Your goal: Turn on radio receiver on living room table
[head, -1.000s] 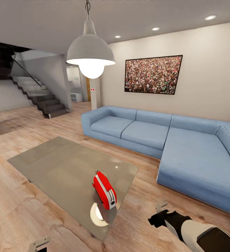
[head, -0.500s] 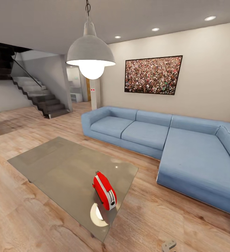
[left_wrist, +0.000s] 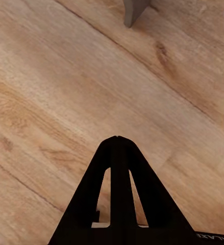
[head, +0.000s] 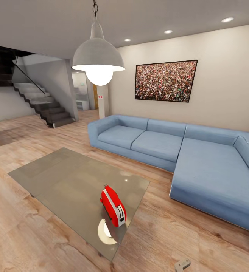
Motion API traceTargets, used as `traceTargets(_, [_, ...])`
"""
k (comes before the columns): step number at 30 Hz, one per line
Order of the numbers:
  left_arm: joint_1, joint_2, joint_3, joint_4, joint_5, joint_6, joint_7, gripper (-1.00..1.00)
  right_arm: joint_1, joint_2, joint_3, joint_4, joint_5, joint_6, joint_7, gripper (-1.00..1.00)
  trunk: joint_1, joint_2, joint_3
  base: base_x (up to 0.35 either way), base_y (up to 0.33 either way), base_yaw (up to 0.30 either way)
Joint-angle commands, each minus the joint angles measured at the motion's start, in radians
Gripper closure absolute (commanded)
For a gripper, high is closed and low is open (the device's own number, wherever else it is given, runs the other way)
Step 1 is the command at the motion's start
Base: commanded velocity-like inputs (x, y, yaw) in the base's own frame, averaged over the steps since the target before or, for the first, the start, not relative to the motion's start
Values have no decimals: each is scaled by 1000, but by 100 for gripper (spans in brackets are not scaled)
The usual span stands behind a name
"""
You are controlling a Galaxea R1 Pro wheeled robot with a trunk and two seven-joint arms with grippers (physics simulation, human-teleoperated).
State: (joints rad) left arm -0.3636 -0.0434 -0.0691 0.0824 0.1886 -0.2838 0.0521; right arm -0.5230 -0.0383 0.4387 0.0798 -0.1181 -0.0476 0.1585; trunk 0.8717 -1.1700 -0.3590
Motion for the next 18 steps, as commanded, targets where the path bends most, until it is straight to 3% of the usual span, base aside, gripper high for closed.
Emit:
traceTargets(1, [0, -1, 0, 0, 0, 0, 0, 100, 0, 0, 0, 0, 0, 0, 0, -100, 0, 0, 0, 0, 0, 0])
traceTargets(18, [1, -1, 0, 0, 0, 0, 0, 100, 0, 0, 0, 0, 0, 0, 0, -100, 0, 0, 0, 0, 0, 0])
